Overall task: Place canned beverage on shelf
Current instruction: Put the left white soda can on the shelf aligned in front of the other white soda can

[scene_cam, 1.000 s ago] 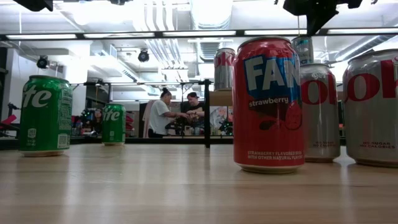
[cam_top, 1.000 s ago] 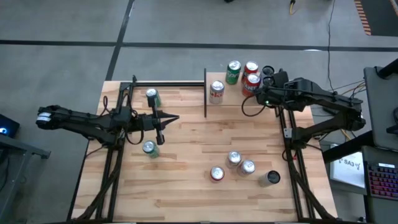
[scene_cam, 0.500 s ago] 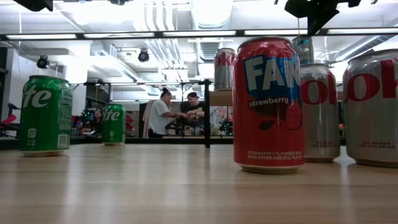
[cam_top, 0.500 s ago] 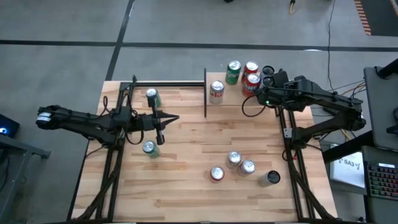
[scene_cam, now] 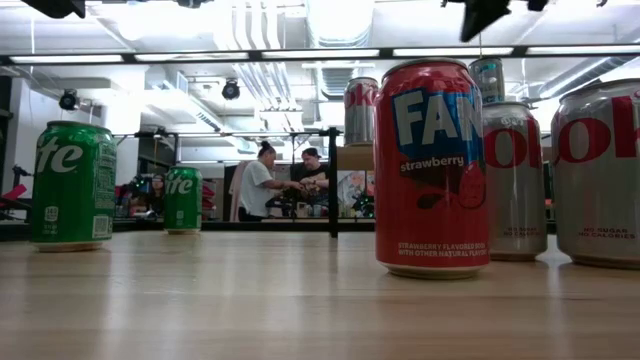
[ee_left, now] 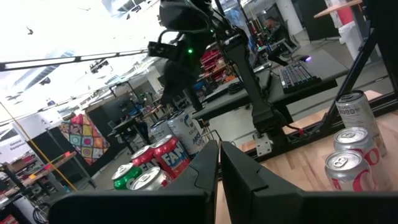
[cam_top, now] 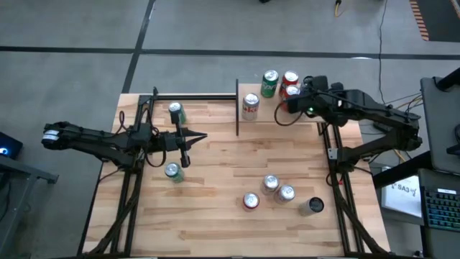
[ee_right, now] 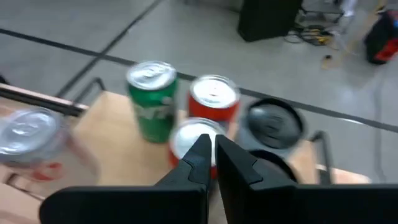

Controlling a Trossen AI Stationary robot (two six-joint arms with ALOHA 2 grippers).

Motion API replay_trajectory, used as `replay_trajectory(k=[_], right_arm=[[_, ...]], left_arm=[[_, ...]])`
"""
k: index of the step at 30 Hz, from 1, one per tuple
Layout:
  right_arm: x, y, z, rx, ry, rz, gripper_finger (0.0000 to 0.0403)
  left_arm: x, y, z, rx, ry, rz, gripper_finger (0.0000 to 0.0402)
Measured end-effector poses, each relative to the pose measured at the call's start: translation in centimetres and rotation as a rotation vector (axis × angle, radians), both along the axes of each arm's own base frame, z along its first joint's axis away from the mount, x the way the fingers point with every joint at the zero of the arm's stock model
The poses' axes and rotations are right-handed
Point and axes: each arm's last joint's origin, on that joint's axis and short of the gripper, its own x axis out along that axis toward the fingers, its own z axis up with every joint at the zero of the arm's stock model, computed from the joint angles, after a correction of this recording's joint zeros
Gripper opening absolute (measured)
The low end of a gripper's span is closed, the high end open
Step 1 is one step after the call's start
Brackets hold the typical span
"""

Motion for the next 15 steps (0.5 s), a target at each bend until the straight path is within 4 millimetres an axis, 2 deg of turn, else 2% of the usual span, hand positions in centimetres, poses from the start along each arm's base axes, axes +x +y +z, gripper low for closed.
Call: replay_trajectory(k=[7, 15], right_arm=[[2.5, -0.4, -1.0, 0.01, 0.001, 0.015, 0.0013], [3.2, -0.6, -2.6, 0.06, 0.09, -0.041, 0.0013]], left_arm=[[0.0, 0.0, 0.0, 0.0, 0.0, 0.0, 0.0002], [0.0, 0.0, -0.1, 0.001, 0.007, 0.0, 0.0002]])
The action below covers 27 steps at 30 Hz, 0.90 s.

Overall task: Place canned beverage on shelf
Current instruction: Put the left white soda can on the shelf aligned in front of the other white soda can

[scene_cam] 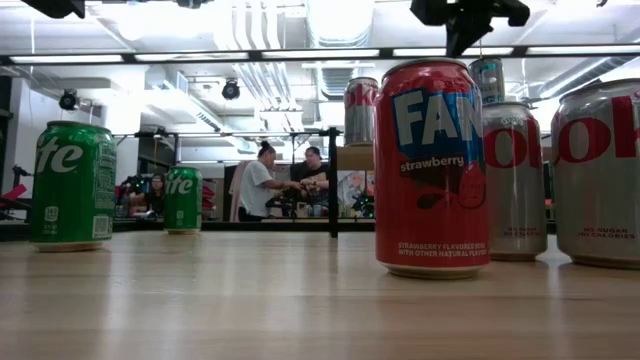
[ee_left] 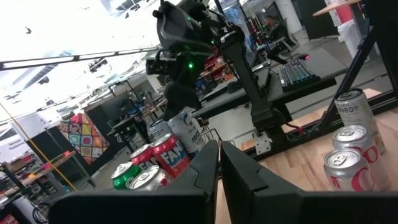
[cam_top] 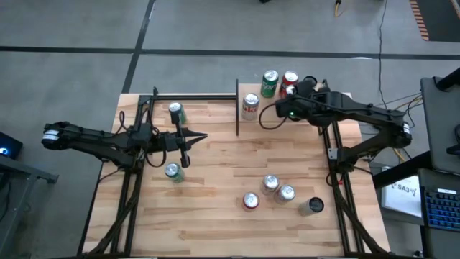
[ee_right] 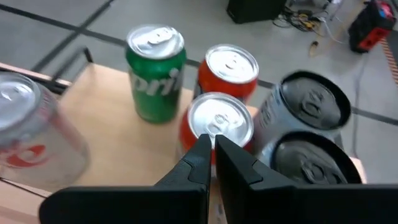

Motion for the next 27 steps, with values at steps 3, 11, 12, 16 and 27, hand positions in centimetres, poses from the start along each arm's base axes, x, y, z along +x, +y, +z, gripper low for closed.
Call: replay_trajectory(k=[3, 11, 12, 16, 27], right_arm=[[-0.19, 0.03, -0.38, 0.016, 0.025, -0.029, 0.0013], [-0.54, 0.1, -0.66, 0.031, 0.052, -0.057, 0.0013], [-0.54, 0.1, -0.66, 0.031, 0.052, -0.057, 0.0013], [-0.59, 0.1, -0.66, 0.032, 0.056, -0.058, 0.0013], [-0.87, 0.24, -0.85, 0.077, 0.085, -0.046, 0.0013]], left_arm=[[0.0, 0.0, 0.0, 0.0, 0.0, 0.0, 0.0002], [0.0, 0.01, 0.0, 0.0, 0.0, 0.0, 0.0002], [0.0, 0.01, 0.0, 0.0, 0.0, 0.0, 0.0002], [0.0, 0.01, 0.0, 0.0, 0.0, 0.0, 0.0002], [0.0, 0.01, 0.0, 0.0, 0.0, 0.0, 0.0002]])
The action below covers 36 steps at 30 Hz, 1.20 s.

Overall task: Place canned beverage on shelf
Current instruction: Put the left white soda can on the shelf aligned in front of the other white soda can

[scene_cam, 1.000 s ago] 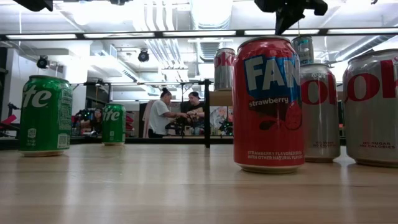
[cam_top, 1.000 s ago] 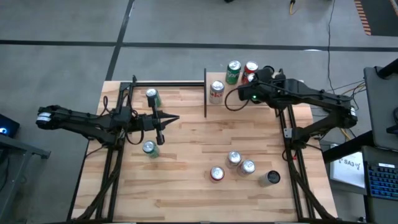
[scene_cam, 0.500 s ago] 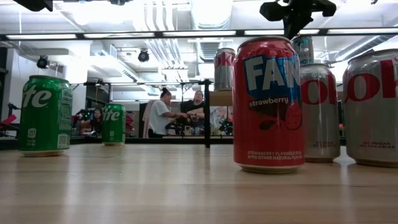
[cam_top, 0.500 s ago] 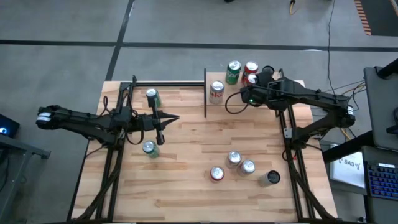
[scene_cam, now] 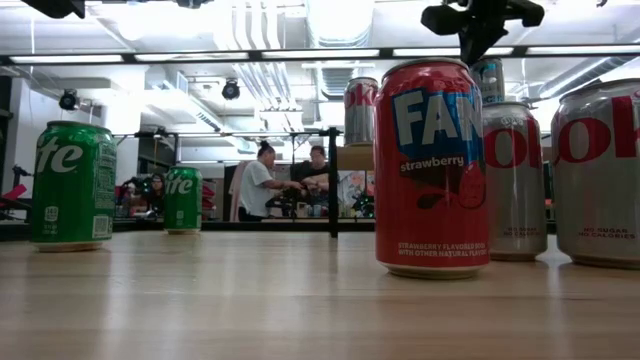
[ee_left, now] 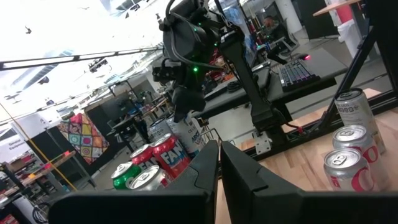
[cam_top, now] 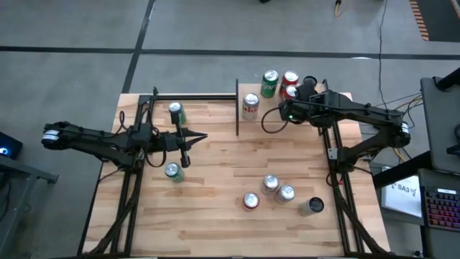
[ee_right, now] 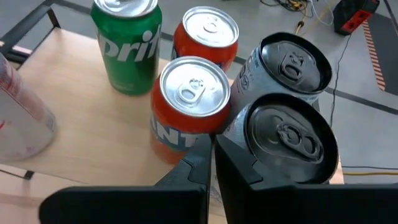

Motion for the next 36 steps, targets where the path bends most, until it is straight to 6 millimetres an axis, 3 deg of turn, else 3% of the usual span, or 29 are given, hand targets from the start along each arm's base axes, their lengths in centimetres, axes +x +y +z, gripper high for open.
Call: replay_trajectory(k=[29, 36], right_arm=[[-0.7, 0.4, -0.2, 0.025, 0.047, -0.013, 0.0013], [-0.6, 0.8, 1.5, -0.05, -0.013, -0.007, 0.0013]], left_arm=[[0.0, 0.0, 0.0, 0.0, 0.0, 0.0, 0.0002], [0.0, 0.0, 0.0, 0.0, 0.0, 0.0, 0.0002]])
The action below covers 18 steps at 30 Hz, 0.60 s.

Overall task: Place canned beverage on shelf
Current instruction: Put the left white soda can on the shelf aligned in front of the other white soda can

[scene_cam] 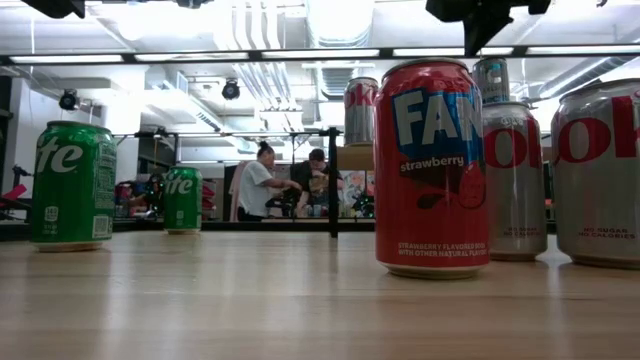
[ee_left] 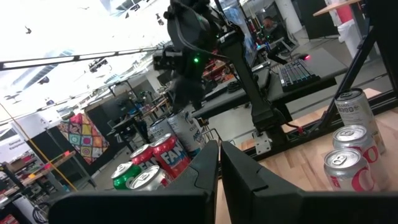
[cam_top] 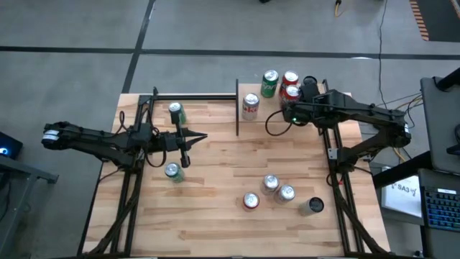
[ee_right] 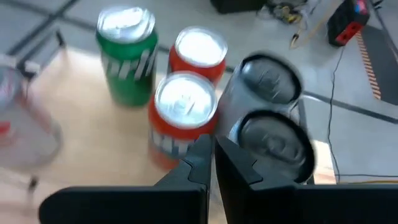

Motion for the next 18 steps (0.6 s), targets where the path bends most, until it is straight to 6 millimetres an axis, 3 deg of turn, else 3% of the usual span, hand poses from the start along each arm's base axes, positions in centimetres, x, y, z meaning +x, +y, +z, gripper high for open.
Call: replay_trajectory(k=[7, 18], right_arm=[[-0.4, -1.3, 0.5, -0.027, -0.074, -0.117, 0.0013], [-0.6, -1.9, 0.3, -0.028, -0.055, -0.138, 0.0013]], left_arm=[[0.0, 0.0, 0.0, -0.002, 0.0, 0.0, 0.0002], [0.0, 0.0, 0.0, -0.003, 0.0, 0.0, 0.0002]])
